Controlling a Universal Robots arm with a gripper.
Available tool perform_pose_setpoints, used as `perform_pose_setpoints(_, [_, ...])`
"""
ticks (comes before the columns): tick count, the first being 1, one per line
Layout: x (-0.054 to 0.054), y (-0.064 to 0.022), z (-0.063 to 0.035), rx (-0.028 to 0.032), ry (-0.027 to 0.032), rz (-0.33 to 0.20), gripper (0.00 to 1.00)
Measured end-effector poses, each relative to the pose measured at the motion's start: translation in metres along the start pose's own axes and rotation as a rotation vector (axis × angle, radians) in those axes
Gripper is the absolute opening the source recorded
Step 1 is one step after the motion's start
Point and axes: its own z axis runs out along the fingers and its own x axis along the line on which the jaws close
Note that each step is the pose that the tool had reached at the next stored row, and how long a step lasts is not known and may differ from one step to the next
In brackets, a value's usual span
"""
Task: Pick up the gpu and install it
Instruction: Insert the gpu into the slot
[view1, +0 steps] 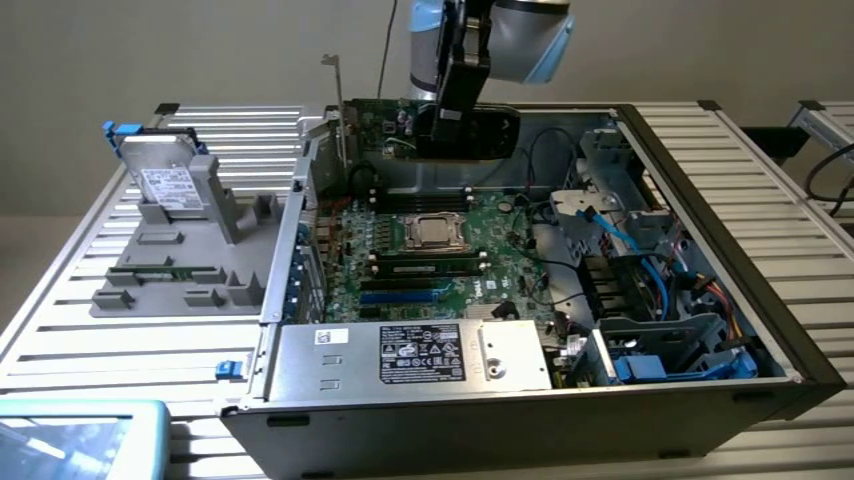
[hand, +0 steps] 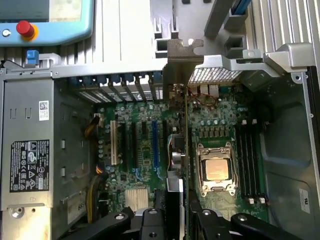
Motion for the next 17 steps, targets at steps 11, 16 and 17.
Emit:
perform_pose_setpoints(11, [0.0,0.0,-0.0001,0.0,0.0002,0.0,0.28])
perform_pose_setpoints(16, [0.0,0.0003,0.0022,0.0045,0.0043,0.0,0.28])
perform_pose_setpoints(17, [0.0,0.0009,0.0031,0.0061,0.0061,0.001,0.28])
